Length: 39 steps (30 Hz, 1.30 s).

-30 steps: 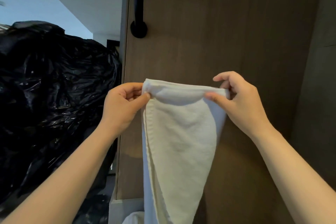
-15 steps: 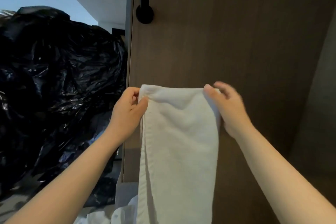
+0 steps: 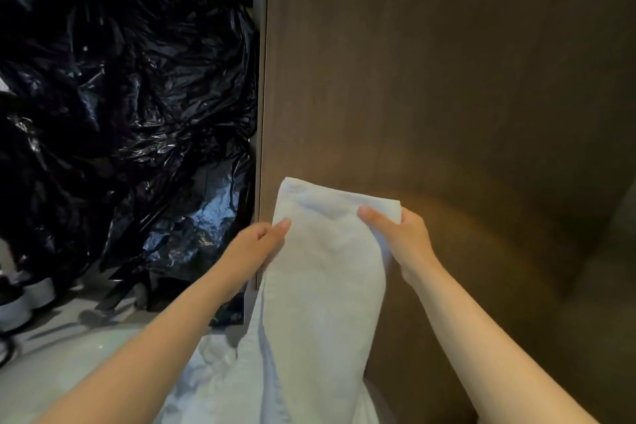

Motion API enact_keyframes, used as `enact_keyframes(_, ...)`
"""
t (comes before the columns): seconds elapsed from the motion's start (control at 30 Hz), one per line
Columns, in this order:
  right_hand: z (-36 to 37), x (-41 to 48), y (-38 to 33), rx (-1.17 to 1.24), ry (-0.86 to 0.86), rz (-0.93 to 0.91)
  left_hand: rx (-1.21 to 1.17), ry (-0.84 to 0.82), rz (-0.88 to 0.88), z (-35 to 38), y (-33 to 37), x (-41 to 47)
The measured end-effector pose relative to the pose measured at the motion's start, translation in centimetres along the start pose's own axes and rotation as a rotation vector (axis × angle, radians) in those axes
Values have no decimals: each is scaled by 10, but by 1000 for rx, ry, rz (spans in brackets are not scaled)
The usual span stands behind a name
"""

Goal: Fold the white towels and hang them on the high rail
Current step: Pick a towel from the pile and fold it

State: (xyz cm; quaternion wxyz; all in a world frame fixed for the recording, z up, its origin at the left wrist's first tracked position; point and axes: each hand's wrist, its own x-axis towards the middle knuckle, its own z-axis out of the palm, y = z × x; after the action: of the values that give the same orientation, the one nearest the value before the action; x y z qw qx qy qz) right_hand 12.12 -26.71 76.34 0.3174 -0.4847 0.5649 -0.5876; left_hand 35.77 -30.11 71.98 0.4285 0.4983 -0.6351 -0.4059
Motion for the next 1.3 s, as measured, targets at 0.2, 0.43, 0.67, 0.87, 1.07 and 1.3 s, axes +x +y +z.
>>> enact_keyframes(0.2, -8, 8, 16, -68, 2, -19, 134, 130, 1, 29, -47, -19)
enact_keyframes(0.43, -35, 22, -28, -628, -58, -366, -150, 234, 261, 37, -1, -38)
enact_keyframes(0.67, -24, 29, -83, -814, -281, -448, -201, 124, 425, 32, 46, -49)
enact_keyframes(0.87, -27, 20, -96, -569, -430, -566, -162, 100, 478, 11, 52, -44)
enact_keyframes(1.07, -13, -6, -97, -496, -406, -612, 32, 224, 557, -7, 44, -47)
enact_keyframes(1.3, 16, -33, -96, -644, -215, -703, -23, 276, 518, -12, 14, -65)
